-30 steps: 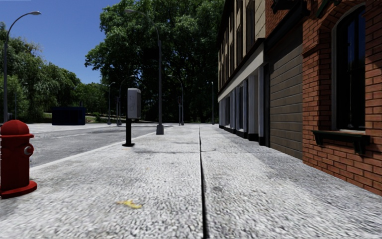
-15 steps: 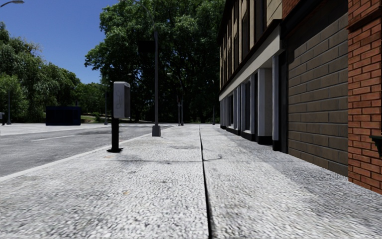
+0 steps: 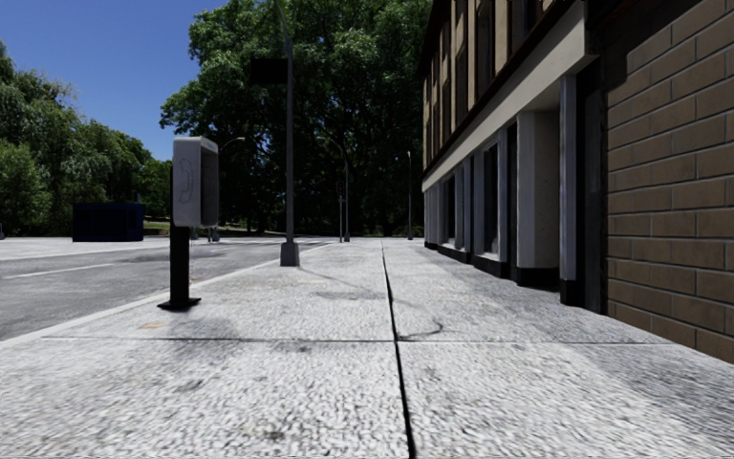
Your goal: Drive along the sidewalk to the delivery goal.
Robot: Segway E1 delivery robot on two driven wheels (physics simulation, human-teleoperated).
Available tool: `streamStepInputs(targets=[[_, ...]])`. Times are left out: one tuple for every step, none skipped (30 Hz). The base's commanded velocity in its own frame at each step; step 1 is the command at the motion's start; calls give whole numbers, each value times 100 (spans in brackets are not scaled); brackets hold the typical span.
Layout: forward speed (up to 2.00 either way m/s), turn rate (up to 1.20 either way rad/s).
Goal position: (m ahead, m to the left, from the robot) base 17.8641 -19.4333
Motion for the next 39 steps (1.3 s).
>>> streamStepInputs(targets=[[200,-4],[200,-15],[200,-15],[200,-24],[200,-25],[200,-26],[200,-26],[200,-23],[200,-8],[200,0],[200,0],[200,0],[200,0],[200,0],[200,0],[200,0],[200,0],[200,0],[200,-12],[200,-23],[200,-27],[200,-27],[200,-28],[200,-29],[200,-29],[200,-29],[200,0],[200,0],[200,0],[200,0],[200,0],[200,0],[200,-40],[200,-62],[200,-62],[200,-68],[200,-28],[200,0],[200,0]])
